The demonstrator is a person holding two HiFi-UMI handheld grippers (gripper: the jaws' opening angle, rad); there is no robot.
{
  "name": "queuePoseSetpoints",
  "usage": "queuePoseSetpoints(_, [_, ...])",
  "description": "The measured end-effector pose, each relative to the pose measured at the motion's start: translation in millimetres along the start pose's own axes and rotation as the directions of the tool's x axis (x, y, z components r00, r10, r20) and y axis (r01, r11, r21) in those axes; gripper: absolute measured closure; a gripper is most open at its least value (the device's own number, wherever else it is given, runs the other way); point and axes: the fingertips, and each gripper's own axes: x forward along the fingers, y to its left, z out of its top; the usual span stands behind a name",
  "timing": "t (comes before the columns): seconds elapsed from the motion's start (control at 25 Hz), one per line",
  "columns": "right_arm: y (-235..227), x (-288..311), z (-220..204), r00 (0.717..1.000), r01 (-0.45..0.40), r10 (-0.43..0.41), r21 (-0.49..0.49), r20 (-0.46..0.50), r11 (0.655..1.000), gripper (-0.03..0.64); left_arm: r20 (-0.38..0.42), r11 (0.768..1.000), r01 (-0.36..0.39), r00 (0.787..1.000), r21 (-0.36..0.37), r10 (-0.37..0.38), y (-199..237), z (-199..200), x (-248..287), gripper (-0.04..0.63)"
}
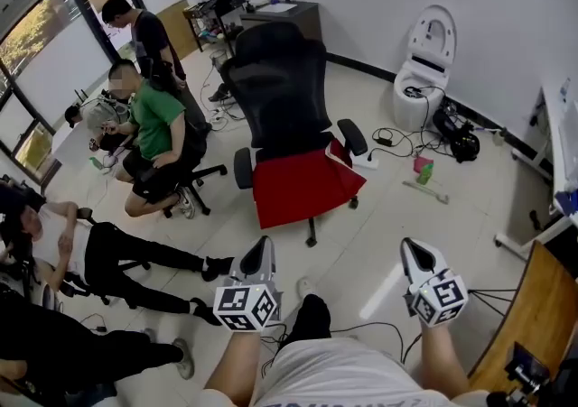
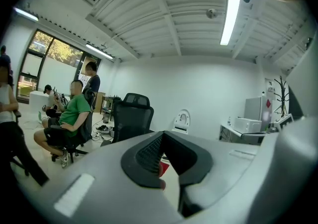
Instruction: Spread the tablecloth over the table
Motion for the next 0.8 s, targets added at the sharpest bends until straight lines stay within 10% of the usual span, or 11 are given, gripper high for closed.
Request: queuePoseSetpoints(0.8, [-21, 280, 69, 0.994, -0.107, 0.107, -0.075, -0.006, 0.991, 0.609, 0.009, 0.999, -0.027, 1.000, -0.030, 0.027, 151, 57, 170, 0.589])
